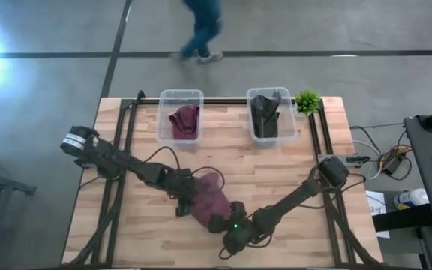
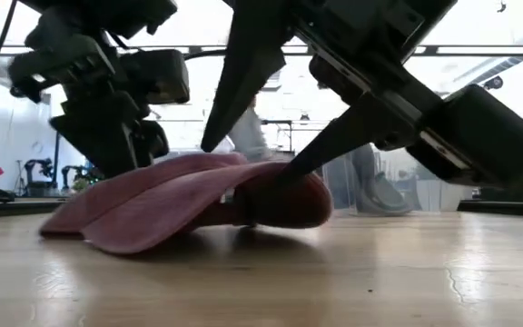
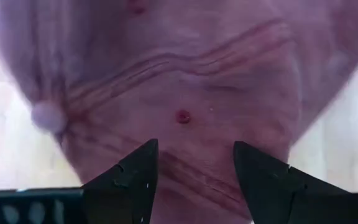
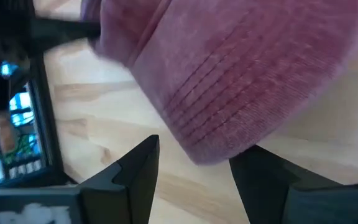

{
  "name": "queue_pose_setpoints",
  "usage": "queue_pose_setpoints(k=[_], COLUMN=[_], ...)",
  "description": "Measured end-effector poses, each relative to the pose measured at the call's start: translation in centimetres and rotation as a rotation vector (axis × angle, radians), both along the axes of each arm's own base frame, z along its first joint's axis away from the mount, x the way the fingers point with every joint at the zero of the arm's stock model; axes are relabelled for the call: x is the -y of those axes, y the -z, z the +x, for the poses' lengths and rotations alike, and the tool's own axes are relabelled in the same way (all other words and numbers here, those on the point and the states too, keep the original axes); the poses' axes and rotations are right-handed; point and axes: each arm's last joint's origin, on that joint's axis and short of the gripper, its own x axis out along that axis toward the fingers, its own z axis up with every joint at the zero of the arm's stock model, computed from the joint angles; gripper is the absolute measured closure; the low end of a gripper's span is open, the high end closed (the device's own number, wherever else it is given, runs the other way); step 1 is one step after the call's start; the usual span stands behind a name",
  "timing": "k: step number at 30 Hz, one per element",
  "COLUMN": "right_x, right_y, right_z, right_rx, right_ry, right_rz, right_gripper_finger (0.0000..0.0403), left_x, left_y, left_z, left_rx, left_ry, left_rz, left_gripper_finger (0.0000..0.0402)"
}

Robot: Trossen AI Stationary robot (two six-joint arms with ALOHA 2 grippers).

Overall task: Pick & Place hat
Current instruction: Put the red cap into the left transparent bin

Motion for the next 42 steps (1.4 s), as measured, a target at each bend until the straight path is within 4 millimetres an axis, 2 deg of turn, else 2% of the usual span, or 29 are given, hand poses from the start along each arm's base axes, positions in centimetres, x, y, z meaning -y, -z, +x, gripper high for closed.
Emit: queue_pose_setpoints(k=[10,18,22,26,28,31,34,38,42], right_x=[1.7,2.1,2.1,2.4,2.7,3.3,4.3,7.4,12.4], right_y=[0.1,0.5,-0.3,-1.6,-2.4,-4.2,-7.1,-11.6,-14.9], right_z=[0.7,1.0,1.1,0.9,0.6,0.0,-0.7,-1.1,-0.8], right_rx=[0.0,0.01,0.021,0.044,0.041,0.036,0.052,0.078,0.049], right_ry=[0.028,-0.009,-0.046,-0.051,-0.048,-0.054,-0.065,-0.062,-0.014], right_rz=[-0.11,-0.182,-0.232,-0.29,-0.33,-0.391,-0.479,-0.641,-0.766], right_gripper_finger=[0.0229,0.031,0.0353,0.0386,0.0389,0.0391,0.0392,0.0392,0.0392], left_x=[1.7,1.7,1.6,1.4,1.2,0.8,0.3,-0.2,-0.7], left_y=[-0.3,-0.8,-1.9,-5.1,-6.9,-10.8,-14.7,-18.4,-20.9], left_z=[-0.2,-0.2,-0.5,-0.8,-1.5,-2.9,-5.1,-8.3,-11.1], left_rx=[0.024,0.036,0.053,0.12,0.163,0.292,0.427,0.552,0.648], left_ry=[-0.026,-0.071,-0.083,-0.134,-0.186,-0.29,-0.397,-0.513,-0.56], left_rz=[-0.082,-0.133,-0.149,-0.192,-0.195,-0.19,-0.17,-0.107,-0.034], left_gripper_finger=[0.02,0.02,0.02,0.02,0.02,0.02,0.02,0.02,0.02])
